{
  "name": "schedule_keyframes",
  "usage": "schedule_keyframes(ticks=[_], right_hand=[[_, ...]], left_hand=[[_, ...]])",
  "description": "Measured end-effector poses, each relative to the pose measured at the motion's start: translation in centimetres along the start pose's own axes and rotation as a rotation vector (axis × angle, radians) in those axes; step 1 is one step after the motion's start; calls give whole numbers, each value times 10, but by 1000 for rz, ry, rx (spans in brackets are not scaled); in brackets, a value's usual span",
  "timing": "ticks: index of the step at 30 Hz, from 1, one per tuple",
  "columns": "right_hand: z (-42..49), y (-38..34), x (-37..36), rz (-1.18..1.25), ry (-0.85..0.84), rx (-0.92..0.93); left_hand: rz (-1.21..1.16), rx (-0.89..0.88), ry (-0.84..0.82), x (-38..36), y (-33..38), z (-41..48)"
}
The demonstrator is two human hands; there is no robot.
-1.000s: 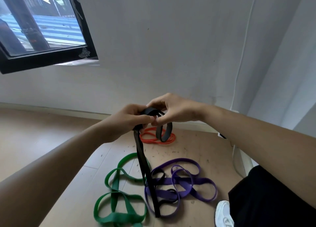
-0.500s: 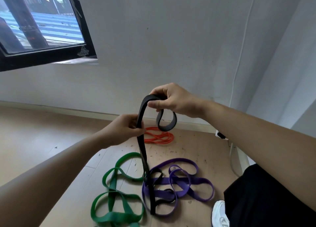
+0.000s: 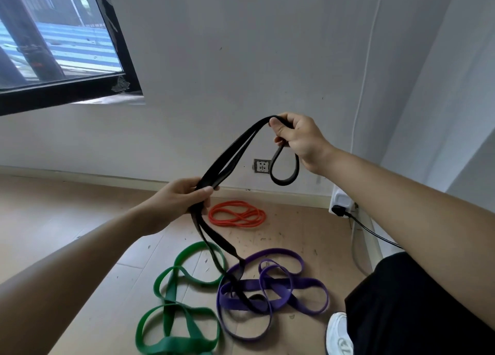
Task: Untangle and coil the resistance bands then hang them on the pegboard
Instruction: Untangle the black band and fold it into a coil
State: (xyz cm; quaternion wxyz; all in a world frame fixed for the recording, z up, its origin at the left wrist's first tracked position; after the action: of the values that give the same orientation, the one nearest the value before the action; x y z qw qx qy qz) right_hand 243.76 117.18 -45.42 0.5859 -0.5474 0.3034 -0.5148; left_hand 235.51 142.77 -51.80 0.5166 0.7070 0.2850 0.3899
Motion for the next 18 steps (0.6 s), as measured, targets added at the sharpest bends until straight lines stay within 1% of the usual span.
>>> schedule_keyframes(ticks=[5,8,11,14,18], right_hand=[[1,11,11,84,39,-56],[2,11,11,143,38,-56],[3,8,8,189,11,-48],[1,6,7,179,-5,-47],[0,6,1,178,-41,-51]], left_hand=[[27,-55,110,5,11,1],[50,-81,97,0,17,0],[71,-66,55,-5,19,0],[77,-40,31,-7,17,0],[132,-2,75,-4,12,1]])
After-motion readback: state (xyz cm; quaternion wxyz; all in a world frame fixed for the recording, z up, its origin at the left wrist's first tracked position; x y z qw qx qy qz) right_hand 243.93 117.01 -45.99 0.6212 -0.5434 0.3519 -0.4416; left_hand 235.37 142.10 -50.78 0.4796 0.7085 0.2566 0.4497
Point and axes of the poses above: each hand's wrist, its own z-axis towards the middle knuckle, its own x-axis out of the back of the hand, y = z × x, the point moved 6 cm from there along z, towards the middle knuckle, and after that the axes turned 13 degrees about -y, right-handed, at the moved point
